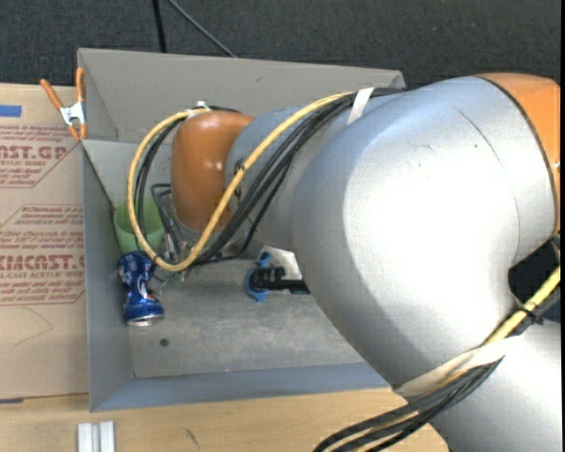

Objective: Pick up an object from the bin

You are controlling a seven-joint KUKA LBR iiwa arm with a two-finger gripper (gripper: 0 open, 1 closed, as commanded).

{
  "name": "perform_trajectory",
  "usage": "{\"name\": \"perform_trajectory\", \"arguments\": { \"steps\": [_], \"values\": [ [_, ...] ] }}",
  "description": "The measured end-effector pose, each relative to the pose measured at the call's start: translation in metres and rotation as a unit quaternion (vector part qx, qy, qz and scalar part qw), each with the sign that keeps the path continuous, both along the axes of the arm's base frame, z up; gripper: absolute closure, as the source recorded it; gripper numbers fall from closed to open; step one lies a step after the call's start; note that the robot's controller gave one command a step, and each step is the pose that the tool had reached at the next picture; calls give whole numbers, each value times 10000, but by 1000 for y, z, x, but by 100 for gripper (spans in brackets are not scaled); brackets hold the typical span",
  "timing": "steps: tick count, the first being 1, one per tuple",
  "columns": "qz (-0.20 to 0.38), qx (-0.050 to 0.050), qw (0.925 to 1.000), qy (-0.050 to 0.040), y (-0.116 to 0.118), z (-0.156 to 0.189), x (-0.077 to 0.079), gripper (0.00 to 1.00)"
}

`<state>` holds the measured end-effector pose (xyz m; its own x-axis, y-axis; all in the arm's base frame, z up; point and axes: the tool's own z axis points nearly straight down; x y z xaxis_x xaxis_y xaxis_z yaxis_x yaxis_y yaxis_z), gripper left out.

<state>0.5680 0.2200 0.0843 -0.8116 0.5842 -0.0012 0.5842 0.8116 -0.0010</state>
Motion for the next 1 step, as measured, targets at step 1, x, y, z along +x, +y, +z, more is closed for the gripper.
{"name": "perform_trajectory", "arguments": {
  "steps": [1],
  "values": [
    [327,25,9995,-43,4,140,2,100]
  ]
}}
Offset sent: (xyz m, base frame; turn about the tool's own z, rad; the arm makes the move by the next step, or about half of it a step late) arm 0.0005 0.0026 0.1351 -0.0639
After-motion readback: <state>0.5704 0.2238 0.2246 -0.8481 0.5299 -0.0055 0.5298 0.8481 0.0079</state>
